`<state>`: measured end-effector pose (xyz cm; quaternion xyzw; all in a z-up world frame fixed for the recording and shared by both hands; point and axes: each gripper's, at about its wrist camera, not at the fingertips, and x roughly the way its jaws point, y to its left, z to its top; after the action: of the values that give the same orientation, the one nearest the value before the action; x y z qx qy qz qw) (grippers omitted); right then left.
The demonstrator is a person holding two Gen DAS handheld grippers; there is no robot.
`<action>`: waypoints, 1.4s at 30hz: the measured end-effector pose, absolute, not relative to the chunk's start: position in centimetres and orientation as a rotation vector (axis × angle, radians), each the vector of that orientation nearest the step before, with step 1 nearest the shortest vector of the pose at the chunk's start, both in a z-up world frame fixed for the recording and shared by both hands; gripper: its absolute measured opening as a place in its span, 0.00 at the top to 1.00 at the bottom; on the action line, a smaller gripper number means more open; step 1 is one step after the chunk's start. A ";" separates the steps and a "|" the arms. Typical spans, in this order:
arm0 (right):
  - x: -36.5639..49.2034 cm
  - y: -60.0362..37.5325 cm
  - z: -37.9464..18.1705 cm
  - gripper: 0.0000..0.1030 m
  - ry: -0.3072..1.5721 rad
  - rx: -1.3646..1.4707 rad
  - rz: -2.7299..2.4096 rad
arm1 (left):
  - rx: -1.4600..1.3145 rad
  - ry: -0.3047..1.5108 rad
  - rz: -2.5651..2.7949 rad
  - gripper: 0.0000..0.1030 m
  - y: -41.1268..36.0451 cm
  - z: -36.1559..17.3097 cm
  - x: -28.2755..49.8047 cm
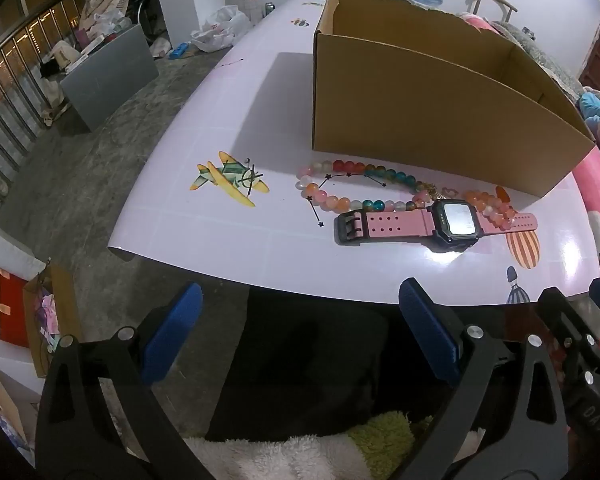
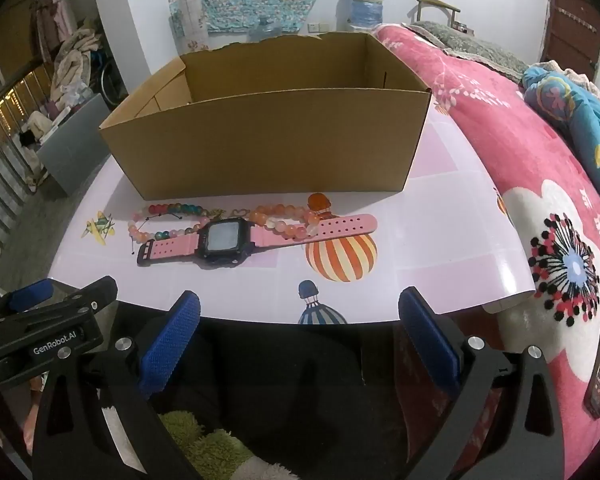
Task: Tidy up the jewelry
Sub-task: 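Move both tools toward the pink smartwatch on the table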
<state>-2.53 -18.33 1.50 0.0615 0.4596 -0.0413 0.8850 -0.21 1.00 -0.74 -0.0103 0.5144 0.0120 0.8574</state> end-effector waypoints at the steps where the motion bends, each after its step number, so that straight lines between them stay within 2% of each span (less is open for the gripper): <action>1: -2.5 -18.4 1.5 0.06 0.957 0.128 -0.086 | -0.021 1.081 0.025 0.08 1.1 -0.8 -0.3; 14: -2.7 -18.9 1.4 0.06 0.940 0.147 -0.096 | -0.013 1.087 0.020 0.08 1.5 -1.4 -0.4; 24: -3.6 -19.0 1.7 0.06 0.798 0.049 -0.023 | 0.074 1.016 -0.129 0.08 2.2 -1.8 -0.3; 28: -2.8 -18.7 1.7 0.06 0.781 -0.006 0.000 | -0.025 0.952 -0.269 0.08 3.2 -1.4 -0.3; 33: -0.6 -17.9 1.9 0.06 0.791 -0.046 0.160 | -0.079 0.974 -0.319 0.08 3.5 -1.2 0.9; 42: 4.0 -14.5 -0.1 0.25 0.897 -0.179 0.463 | 0.022 0.923 -0.316 0.08 2.7 -1.7 1.4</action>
<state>4.05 -14.50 -0.12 -0.0856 0.4293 0.2213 0.8714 1.41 2.66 -1.66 0.0107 0.4433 -0.1520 0.8833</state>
